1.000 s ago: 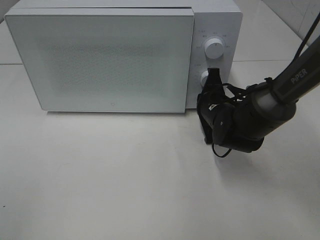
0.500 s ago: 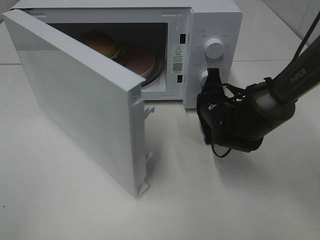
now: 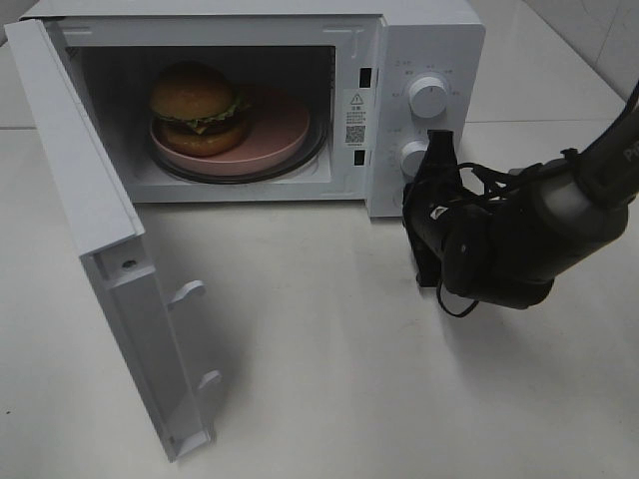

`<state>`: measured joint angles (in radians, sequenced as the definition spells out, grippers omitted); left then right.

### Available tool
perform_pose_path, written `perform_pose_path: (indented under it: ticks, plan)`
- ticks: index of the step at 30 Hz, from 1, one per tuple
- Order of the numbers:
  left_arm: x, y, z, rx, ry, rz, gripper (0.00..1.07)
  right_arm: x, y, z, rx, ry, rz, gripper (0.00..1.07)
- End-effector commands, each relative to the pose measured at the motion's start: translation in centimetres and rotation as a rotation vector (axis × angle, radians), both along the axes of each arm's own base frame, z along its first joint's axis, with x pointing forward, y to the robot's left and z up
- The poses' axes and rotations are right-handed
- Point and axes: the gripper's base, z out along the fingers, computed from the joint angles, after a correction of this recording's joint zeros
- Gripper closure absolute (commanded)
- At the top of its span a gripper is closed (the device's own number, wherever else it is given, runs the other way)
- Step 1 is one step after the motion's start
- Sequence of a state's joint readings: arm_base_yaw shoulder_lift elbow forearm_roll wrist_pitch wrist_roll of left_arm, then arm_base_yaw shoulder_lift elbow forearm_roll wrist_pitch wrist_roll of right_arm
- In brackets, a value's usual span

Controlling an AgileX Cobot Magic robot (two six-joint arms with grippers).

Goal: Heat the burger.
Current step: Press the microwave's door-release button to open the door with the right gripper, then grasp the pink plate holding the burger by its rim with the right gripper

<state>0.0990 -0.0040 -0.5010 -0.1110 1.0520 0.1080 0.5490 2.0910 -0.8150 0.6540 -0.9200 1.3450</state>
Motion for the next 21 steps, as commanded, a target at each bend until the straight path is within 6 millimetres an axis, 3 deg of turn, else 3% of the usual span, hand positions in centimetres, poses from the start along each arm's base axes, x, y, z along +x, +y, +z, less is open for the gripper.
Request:
perform_pose_path:
  ticks: [1, 8, 10, 13, 15, 21]
  plan:
    - [-0.2, 0.0, 0.0, -0.004, -0.031, 0.003, 0.09, -1.2, 0.2, 1.0, 0.021, -0.008, 0.022, 1.07]
    - [-0.2, 0.0, 0.0, -0.004, -0.031, 0.003, 0.09, -3.5, 0.2, 1.8, 0.014, 0.012, 0.062, 1.07]
    - [-0.2, 0.0, 0.0, -0.004, -0.031, 0.003, 0.09, -5.0, -0.1, 2.5, 0.008, 0.020, 0.090, 1.07]
    - [-0.2, 0.0, 0.0, -0.004, -0.031, 0.003, 0.09, -5.3, -0.2, 2.8, 0.007, 0.020, 0.094, 1.07]
    - [-0.2, 0.0, 0.0, -0.004, -0.031, 0.003, 0.09, -6.7, -0.7, 3.2, 0.002, 0.090, 0.138, 1.07]
    - [-0.2, 0.0, 0.0, -0.004, -0.031, 0.003, 0.09, -8.0, -1.1, 3.9, -0.058, 0.149, 0.210, 1.07]
